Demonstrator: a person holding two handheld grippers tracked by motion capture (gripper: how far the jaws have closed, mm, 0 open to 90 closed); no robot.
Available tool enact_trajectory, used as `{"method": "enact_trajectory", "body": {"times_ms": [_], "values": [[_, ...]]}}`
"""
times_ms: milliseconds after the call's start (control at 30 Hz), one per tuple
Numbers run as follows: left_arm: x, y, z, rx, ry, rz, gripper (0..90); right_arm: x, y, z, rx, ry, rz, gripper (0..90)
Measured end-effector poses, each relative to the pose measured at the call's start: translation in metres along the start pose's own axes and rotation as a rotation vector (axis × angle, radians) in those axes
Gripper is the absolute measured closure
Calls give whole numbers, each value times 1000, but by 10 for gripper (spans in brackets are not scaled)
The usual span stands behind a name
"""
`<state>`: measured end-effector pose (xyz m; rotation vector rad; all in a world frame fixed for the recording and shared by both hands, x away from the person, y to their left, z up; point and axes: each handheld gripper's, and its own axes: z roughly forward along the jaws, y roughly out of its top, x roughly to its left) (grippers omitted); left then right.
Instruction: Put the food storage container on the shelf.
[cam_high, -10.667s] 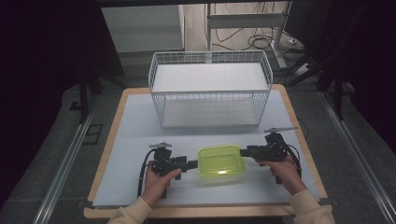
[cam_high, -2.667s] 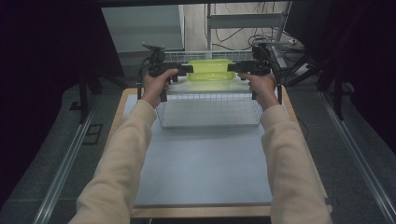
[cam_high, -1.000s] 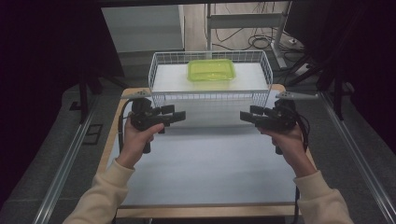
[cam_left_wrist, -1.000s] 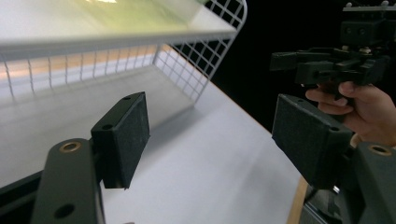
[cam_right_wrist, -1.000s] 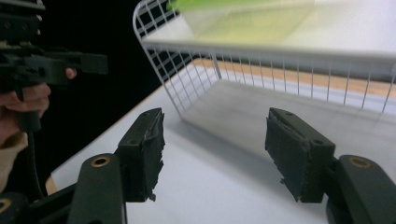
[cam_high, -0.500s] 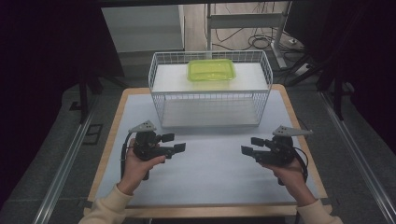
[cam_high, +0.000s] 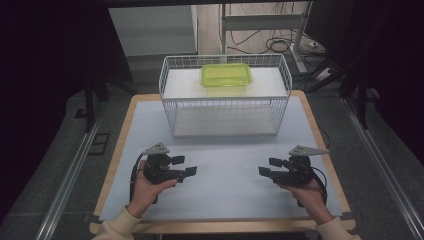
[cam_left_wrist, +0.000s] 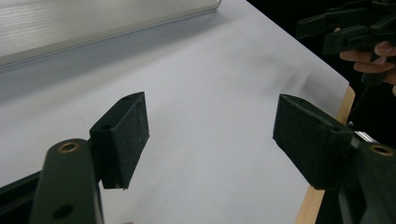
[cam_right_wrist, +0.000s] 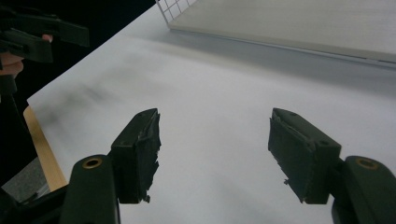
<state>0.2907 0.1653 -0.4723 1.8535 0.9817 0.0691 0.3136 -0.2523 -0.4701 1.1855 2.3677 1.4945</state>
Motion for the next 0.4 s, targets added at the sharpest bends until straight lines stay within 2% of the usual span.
{"method": "enact_trajectory", "body": {"times_ms": [167, 400], "values": [[2, -3, 3, 11, -3, -10, 262, -2, -1, -5, -16, -7, 9, 327], [1, -5, 5, 17, 18, -1, 255, -7, -6, -9, -38, -31, 3, 262]]}}
